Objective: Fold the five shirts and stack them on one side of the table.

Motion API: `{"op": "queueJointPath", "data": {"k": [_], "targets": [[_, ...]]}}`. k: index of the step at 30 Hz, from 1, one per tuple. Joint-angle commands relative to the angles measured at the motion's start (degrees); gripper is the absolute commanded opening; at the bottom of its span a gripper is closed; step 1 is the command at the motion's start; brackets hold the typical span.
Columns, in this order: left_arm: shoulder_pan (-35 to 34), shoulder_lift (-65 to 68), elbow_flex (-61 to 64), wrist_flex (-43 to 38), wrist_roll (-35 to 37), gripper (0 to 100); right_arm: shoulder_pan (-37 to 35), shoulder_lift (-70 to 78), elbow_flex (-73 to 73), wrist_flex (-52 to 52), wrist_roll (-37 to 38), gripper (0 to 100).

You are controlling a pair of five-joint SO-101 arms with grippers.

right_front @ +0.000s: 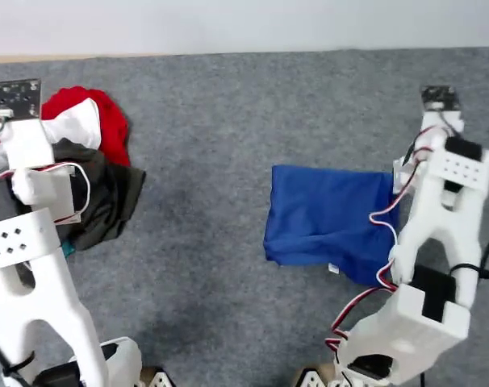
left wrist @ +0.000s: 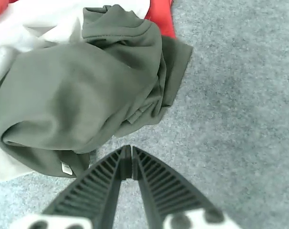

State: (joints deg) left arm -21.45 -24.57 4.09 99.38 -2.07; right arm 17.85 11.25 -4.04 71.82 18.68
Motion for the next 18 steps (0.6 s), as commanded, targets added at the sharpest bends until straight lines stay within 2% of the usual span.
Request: {"op": "queueJointPath", "data": {"k": [1, 4, 7, 14, 18], "targets": [[-0.44, -1.67, -0.13, 1.05, -0.09, 1, -5.76, -2.51, -7.47, 8.66, 0.26, 0.9], [-0.44, -1.49, -0.13, 1.05, -0.09, 1, -9.63, -1.10, -6.68, 9.10, 0.26, 0.9], [-0.44, -1.76, -0.13, 1.05, -0.09, 1, -9.80, 2.95, -4.75, 5.76, 0.26, 0.9], [-0.53, -1.76, -0.13, 1.14, -0.09, 1, 1.45, 11.91, -4.04, -3.47, 0.62, 0.9], [-0.53, -1.58, -0.04, 1.14, -0.09, 1, 2.95, 12.00, -4.22, -3.47, 0.53, 0.9]]}}
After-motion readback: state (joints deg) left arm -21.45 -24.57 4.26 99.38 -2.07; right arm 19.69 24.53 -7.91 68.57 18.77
